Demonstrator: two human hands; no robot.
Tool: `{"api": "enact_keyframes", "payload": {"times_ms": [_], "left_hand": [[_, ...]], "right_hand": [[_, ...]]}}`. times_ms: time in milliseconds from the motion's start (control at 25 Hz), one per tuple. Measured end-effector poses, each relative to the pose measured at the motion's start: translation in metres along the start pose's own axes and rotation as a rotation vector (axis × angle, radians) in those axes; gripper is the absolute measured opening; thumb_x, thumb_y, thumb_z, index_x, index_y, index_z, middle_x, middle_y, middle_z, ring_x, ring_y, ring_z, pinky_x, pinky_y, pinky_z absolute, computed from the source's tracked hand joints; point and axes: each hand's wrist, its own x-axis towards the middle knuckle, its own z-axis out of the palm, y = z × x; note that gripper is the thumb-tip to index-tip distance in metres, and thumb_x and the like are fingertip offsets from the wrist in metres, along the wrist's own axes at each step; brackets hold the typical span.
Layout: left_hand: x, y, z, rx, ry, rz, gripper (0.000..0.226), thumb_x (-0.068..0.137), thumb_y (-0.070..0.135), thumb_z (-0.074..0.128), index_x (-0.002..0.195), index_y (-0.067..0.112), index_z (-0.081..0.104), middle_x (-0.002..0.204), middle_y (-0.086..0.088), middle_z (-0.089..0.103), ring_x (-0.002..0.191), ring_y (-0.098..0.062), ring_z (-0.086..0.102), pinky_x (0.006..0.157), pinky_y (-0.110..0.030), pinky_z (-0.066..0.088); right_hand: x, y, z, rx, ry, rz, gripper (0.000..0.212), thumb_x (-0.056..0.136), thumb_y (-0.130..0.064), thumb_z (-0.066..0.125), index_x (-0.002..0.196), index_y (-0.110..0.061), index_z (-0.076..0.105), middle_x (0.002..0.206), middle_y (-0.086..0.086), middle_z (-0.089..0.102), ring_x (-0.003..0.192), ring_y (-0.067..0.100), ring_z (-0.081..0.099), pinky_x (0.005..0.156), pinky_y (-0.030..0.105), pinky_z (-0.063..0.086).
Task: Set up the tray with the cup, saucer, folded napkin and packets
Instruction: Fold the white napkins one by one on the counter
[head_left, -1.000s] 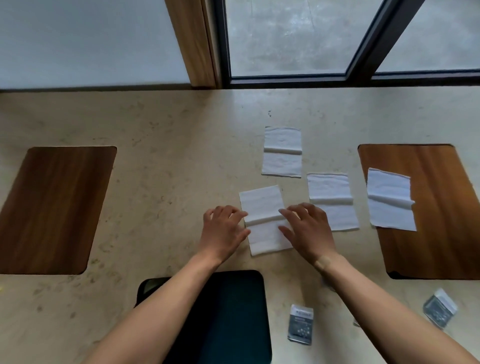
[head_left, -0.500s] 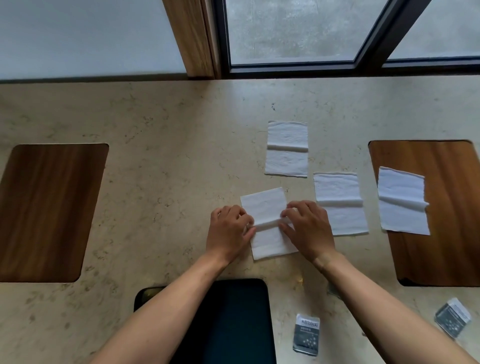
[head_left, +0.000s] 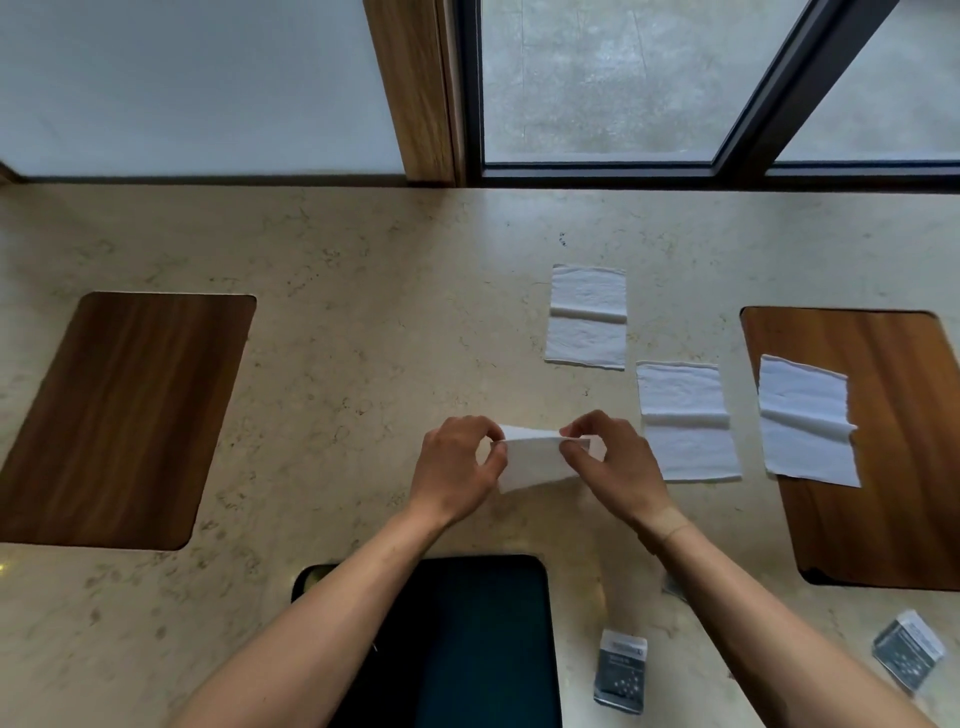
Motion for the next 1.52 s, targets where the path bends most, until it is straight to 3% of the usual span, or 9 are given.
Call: {"api": "enact_keyframes", "payload": {"times_ms": [200, 320, 520, 840, 1080, 1280, 1520], "left_hand": [[-0.013, -0.004, -0.032, -0.313, 0.038, -0.163, 0.009, 0.094, 0.037, 0.053, 0.094, 0.029, 0.058, 0.093, 0.011, 0.066, 0.089, 0.002, 0.060, 0.072, -0.015, 0.047], [-0.020, -0.011, -0.048, -0.384, 0.073, -0.217, 0.007, 0.093, 0.038, 0.054, 0.094, 0.032, 0.058, 0.088, 0.012, 0.065, 0.082, 0.004, 0.060, 0.062, -0.007, 0.044], [-0.033, -0.036, -0.062, -0.406, -0.046, -0.316, 0.024, 0.082, 0.039, 0.068, 0.102, 0.033, 0.058, 0.083, 0.010, 0.066, 0.074, 0.001, 0.062, 0.060, -0.010, 0.043], [-0.022, -0.059, -0.060, -0.339, -0.018, -0.421, 0.012, 0.083, 0.030, 0.069, 0.092, 0.029, 0.061, 0.079, 0.010, 0.065, 0.071, -0.005, 0.062, 0.059, -0.016, 0.042], [-0.008, -0.069, -0.050, -0.186, -0.069, -0.477, 0.011, 0.083, 0.035, 0.064, 0.092, 0.032, 0.059, 0.085, 0.011, 0.066, 0.082, -0.012, 0.064, 0.081, -0.039, 0.053], [0.000, -0.071, -0.042, -0.012, -0.051, -0.422, 0.014, 0.085, 0.037, 0.059, 0.097, 0.033, 0.055, 0.081, 0.015, 0.064, 0.080, -0.010, 0.062, 0.090, -0.043, 0.048], [0.004, -0.071, -0.041, 0.109, -0.025, -0.328, 0.039, 0.084, 0.033, 0.064, 0.120, 0.029, 0.051, 0.076, 0.011, 0.061, 0.077, -0.013, 0.062, 0.090, -0.043, 0.046]], "right_hand": [[-0.010, -0.028, 0.007, 0.126, -0.121, 0.019, 0.020, 0.081, -0.047, 0.066, 0.095, -0.039, 0.055, 0.092, -0.023, 0.062, 0.087, -0.010, 0.056, 0.067, 0.016, 0.043], [-0.011, -0.041, 0.017, 0.169, -0.123, 0.039, 0.015, 0.081, -0.042, 0.068, 0.093, -0.036, 0.060, 0.087, -0.017, 0.066, 0.081, -0.008, 0.059, 0.065, 0.018, 0.042], [-0.008, -0.058, 0.029, 0.271, -0.092, 0.091, 0.009, 0.083, -0.036, 0.068, 0.090, -0.033, 0.064, 0.084, -0.009, 0.068, 0.078, 0.004, 0.062, 0.063, 0.021, 0.043], [0.003, -0.061, 0.054, 0.223, -0.089, 0.157, 0.015, 0.081, -0.037, 0.069, 0.093, -0.037, 0.061, 0.078, -0.011, 0.069, 0.073, 0.005, 0.064, 0.067, 0.028, 0.053], [0.016, -0.051, 0.071, -0.031, -0.132, 0.130, 0.028, 0.079, -0.037, 0.067, 0.105, -0.039, 0.055, 0.077, -0.016, 0.064, 0.069, 0.005, 0.062, 0.067, 0.034, 0.058], [0.025, -0.050, 0.079, -0.179, -0.087, 0.053, 0.037, 0.085, -0.033, 0.066, 0.119, -0.033, 0.053, 0.080, -0.013, 0.064, 0.070, 0.009, 0.062, 0.075, 0.039, 0.057], [0.030, -0.053, 0.083, -0.281, -0.017, -0.045, 0.046, 0.085, -0.033, 0.069, 0.127, -0.027, 0.052, 0.087, -0.005, 0.071, 0.074, 0.015, 0.064, 0.082, 0.041, 0.054]]}}
